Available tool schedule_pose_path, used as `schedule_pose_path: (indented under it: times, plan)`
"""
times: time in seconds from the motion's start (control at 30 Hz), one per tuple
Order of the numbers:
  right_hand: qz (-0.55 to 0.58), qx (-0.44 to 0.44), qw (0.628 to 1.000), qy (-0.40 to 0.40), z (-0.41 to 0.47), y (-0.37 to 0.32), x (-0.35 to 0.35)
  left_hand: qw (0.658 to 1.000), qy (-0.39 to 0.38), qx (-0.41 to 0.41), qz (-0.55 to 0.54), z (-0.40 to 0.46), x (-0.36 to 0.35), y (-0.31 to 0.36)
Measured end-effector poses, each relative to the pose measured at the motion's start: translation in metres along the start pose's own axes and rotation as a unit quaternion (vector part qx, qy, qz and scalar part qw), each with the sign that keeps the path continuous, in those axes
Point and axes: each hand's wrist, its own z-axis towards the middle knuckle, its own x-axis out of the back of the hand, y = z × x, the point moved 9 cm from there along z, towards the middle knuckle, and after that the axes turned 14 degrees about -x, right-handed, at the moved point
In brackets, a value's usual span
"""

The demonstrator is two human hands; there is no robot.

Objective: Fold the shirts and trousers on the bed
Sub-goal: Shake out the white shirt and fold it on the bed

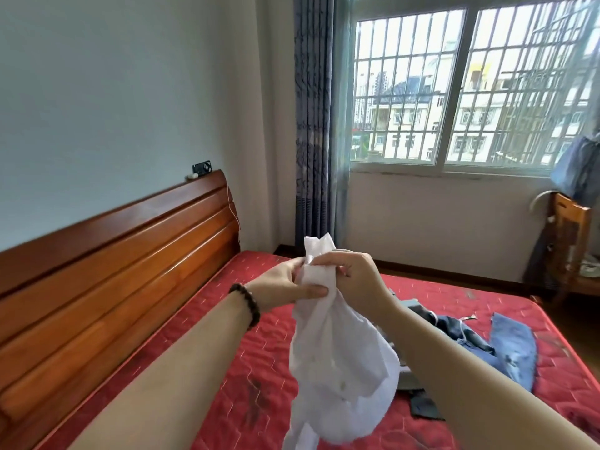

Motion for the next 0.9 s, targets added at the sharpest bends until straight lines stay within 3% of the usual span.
schedule_pose_path:
  times: [0.17,0.27,0.33,0.4,0.47,0.57,0.6,0.7,0.73,0.83,0.9]
  plan:
    - [0.015,-0.056,0.995,-0.079,-0.006,0.016,0.019,0.991,0.086,-0.103,0.022,0.013,-0.002,0.012]
    - [0.090,-0.127,0.988,0.003,0.003,0.032,0.049,0.969,0.136,-0.175,0.110,0.014,-0.003,0.031]
    - [0.067,-0.209,0.974,0.058,0.007,0.046,0.062,0.943,0.151,-0.231,0.187,0.012,-0.009,0.046]
    - [0.080,-0.304,0.949,-0.008,0.008,0.059,0.048,0.895,0.146,-0.296,0.298,0.009,-0.023,0.061]
    - [0.123,-0.331,0.935,-0.046,0.007,0.060,0.035,0.866,0.113,-0.321,0.366,0.009,-0.039,0.064]
    - [0.152,-0.279,0.948,-0.002,0.012,0.047,0.042,0.886,0.048,-0.301,0.349,0.008,-0.051,0.056]
    - [0.166,-0.254,0.953,-0.001,0.014,0.042,0.044,0.893,0.065,-0.306,0.323,0.003,-0.046,0.060]
    - [0.189,-0.206,0.960,-0.033,0.015,0.027,0.045,0.886,0.244,-0.290,0.268,-0.012,0.004,0.070]
    - [0.184,-0.196,0.962,-0.050,0.014,0.023,0.043,0.898,0.256,-0.249,0.258,-0.010,0.015,0.067]
    - [0.189,-0.169,0.962,-0.098,0.011,0.007,0.040,0.977,0.134,-0.115,0.123,0.010,0.010,0.033]
    - [0.194,-0.158,0.963,-0.100,0.009,0.001,0.046,0.993,0.086,-0.076,0.026,0.015,0.002,0.020]
